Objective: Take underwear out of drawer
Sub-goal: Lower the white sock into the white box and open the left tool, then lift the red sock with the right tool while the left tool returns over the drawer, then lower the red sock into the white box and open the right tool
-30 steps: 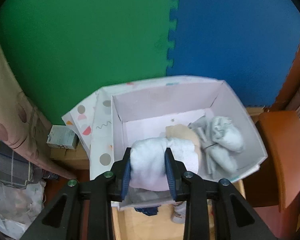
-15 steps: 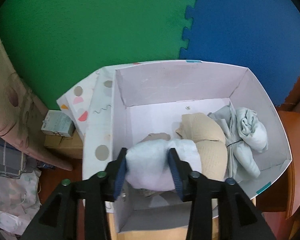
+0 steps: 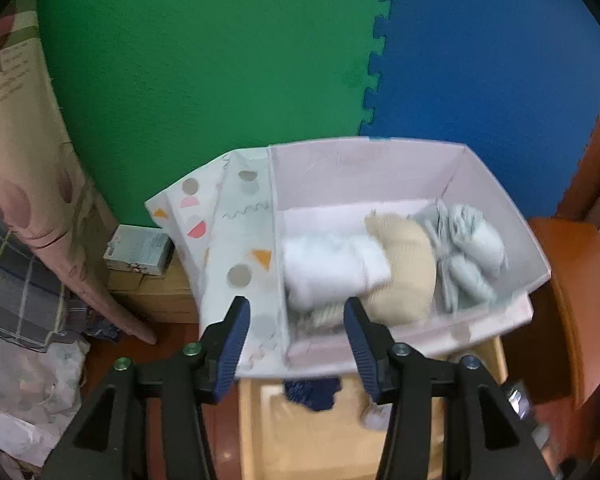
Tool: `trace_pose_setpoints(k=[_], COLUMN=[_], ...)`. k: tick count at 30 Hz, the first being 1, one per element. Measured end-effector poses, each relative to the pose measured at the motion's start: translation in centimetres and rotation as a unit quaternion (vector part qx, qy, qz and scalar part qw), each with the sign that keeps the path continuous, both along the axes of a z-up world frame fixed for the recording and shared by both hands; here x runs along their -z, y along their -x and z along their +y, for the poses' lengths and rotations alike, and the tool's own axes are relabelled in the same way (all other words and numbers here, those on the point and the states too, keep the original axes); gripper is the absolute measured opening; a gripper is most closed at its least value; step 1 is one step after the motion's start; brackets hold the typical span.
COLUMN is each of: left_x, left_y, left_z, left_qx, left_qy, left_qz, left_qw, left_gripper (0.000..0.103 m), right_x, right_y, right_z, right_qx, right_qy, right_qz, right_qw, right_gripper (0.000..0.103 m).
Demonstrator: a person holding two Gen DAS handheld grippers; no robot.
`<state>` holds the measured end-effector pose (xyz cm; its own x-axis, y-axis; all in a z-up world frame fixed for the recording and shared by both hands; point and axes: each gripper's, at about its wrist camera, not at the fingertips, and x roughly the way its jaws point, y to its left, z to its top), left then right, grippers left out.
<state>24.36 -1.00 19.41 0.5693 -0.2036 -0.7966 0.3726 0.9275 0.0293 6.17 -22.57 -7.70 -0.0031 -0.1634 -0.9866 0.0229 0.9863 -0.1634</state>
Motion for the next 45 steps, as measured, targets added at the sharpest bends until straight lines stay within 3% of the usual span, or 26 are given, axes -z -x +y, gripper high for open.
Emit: trace_pose_setpoints(k=[5, 13, 21, 25, 28, 33, 40, 45], left_x=[2.3, 10.8, 16.4, 18.0, 18.9, 19.0, 19.0, 18.9], left_y=[3.8, 7.2, 9.1, 9.5, 9.3, 8.9, 9.3, 9.5], left_z=[2.5, 5.2, 5.8, 5.7, 6.2, 7.0, 6.6, 6.8], left_qx=[-0.002, -0.033, -0.052, -0.045, -0.051, -0.065, -0.061, -0.064], left_qy=[-0.044, -0.097, -0.084, -0.1, -0.081, -0.057, -0.065, -0.058], left_qz=[-0.013, 0.016, 0.034, 0.025, 0.044, 0.054, 0.042, 0.036], left_qw=[0.999, 0.9946, 0.9945, 0.9937, 0.9945, 0.9948, 0.9951, 0.9956], left_gripper=[0.054, 0.054, 0.054, 0.054, 0.054, 0.054, 0.054, 0.054], right_x=[-0.1, -0.7, -3.1, -5.7, -7.8, -11.9, -17.9, -24.2], right_y=[0.1, 0.3, 0.3, 0.1, -0.1, -0.2, 0.5, -1.2], right_z=[0.0, -0.9, -1.9, -2.8, -3.5, -4.3, -4.3, -5.0], right_qx=[-0.001, 0.007, 0.025, 0.029, 0.035, 0.039, 0.032, 0.029], right_qy=[0.0, -0.006, -0.029, -0.036, -0.045, -0.06, -0.068, -0.062], right_qz=[-0.001, -0.011, -0.043, -0.061, -0.075, -0.1, -0.138, -0.183], right_qw=[1.0, 1.0, 0.998, 0.997, 0.996, 0.992, 0.988, 0.981], right_gripper=[0.035, 0.031, 0.028, 0.028, 0.028, 0.028, 0.028, 0.028])
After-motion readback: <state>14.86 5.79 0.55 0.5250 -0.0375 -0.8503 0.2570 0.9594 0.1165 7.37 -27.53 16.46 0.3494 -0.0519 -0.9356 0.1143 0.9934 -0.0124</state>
